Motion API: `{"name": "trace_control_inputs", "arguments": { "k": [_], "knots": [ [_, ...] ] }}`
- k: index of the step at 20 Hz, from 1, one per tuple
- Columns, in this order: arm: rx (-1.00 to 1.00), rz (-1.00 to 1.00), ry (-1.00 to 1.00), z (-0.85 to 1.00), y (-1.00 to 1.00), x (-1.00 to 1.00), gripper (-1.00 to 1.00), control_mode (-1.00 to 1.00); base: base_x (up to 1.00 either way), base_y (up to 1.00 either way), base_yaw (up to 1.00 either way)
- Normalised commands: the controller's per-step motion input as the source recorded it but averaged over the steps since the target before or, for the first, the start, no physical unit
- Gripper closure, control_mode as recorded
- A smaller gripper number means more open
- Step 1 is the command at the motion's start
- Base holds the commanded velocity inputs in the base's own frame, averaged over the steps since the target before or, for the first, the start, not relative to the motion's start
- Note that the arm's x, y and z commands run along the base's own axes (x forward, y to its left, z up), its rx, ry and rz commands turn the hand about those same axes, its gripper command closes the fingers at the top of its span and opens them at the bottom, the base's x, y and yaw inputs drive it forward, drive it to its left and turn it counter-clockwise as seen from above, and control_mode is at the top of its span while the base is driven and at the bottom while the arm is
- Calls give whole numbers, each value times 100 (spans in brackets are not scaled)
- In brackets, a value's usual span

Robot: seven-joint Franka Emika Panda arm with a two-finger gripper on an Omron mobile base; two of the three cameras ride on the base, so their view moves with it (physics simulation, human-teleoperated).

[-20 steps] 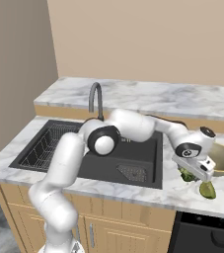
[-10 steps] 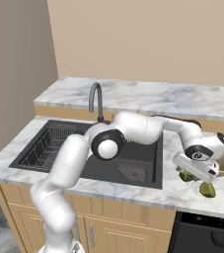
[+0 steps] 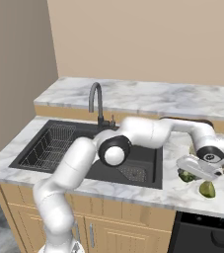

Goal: Remove the broccoli and lemon wedge from the sink. Then move the bowl and cup from the counter to the sink for washing.

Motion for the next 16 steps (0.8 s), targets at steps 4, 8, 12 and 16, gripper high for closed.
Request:
{"name": "trace_control_inputs", "arguments": {
  "k": [4, 8, 12, 16],
  "knots": [
    [4, 19, -4, 13, 0, -6, -100, -100, 0, 0, 0],
    [0, 3, 0, 14, -1, -15, -100, -100, 0, 0, 0],
    [-1, -3, 7, 6, 0, -4, -100, -100, 0, 0, 0],
    [-7, -28, 15, -13, 14, -2, -100, -100, 0, 0, 0]
  ]
}}
